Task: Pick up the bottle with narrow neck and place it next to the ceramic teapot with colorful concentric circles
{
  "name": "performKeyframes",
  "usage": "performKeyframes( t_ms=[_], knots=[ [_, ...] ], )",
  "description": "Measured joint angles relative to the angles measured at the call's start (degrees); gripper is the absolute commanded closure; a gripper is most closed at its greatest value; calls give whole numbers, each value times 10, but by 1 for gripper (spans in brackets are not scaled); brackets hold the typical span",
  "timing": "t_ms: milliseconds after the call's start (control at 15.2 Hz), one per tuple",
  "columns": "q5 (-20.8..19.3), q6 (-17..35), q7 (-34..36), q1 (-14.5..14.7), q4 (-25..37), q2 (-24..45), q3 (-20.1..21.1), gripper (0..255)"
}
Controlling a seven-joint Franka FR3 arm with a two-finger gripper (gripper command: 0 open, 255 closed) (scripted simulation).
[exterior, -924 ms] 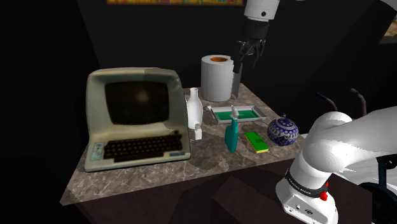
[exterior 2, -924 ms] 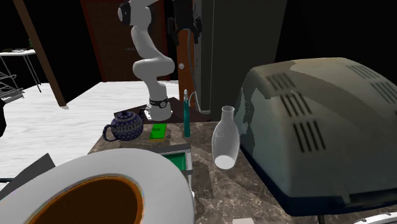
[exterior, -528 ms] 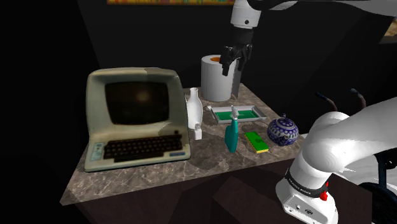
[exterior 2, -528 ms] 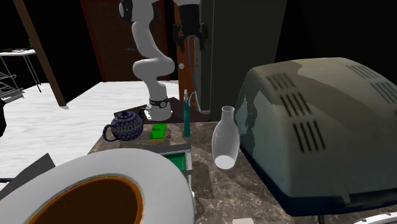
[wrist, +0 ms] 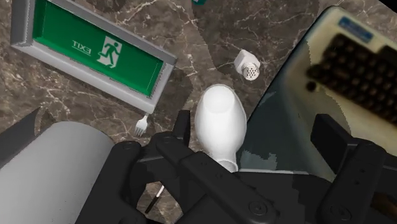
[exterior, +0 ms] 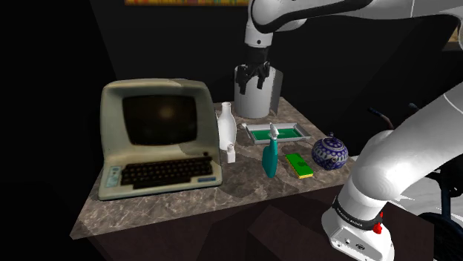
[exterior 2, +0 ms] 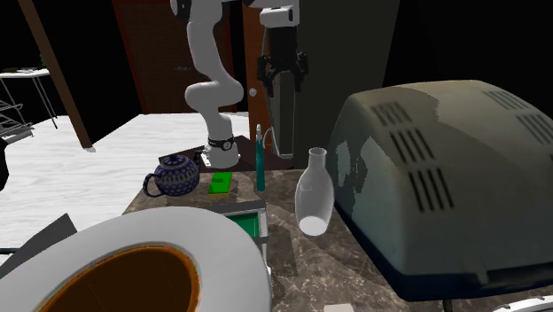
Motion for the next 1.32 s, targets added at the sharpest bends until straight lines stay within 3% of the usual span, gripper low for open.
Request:
performKeyframes(
  t_ms=[396,858,1320],
  knots=[
    [-5,54,-6,-3,65,131,-2,0],
    [-9,81,-11,-7,173,279,-6,0],
    [-10,124,-13,-8,163,312,-8,0]
  ],
)
